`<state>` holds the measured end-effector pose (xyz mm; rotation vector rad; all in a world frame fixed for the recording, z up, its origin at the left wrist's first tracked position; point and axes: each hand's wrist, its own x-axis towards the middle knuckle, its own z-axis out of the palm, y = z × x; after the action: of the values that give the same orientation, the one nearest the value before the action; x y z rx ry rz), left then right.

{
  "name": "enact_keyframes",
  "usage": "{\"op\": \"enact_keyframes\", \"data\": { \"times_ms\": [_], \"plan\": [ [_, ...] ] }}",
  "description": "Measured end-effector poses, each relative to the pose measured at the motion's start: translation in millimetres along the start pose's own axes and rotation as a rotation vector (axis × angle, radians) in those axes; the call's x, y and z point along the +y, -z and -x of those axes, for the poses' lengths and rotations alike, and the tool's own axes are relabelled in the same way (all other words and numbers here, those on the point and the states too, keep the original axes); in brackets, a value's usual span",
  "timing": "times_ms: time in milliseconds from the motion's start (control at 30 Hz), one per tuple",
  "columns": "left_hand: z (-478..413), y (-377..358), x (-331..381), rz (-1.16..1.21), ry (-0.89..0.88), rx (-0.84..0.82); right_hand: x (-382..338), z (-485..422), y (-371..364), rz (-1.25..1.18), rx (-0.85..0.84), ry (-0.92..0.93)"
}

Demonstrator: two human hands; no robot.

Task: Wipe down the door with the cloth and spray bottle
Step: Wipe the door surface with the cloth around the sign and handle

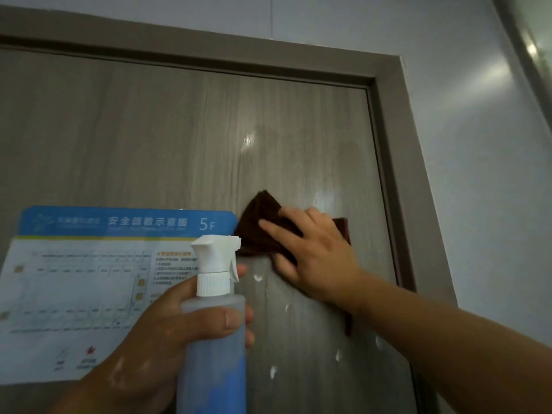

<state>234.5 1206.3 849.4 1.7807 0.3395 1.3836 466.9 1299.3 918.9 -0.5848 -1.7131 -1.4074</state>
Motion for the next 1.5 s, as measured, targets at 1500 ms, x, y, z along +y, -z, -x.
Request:
{"op": "enact_keyframes", "data": {
  "times_ms": [1500],
  "plan": [
    [58.4, -1.4, -36.5, 0.016, 0.118, 0.004, 34.0, -30.3, 5.0, 0.078, 0.09, -0.38]
  ]
}}
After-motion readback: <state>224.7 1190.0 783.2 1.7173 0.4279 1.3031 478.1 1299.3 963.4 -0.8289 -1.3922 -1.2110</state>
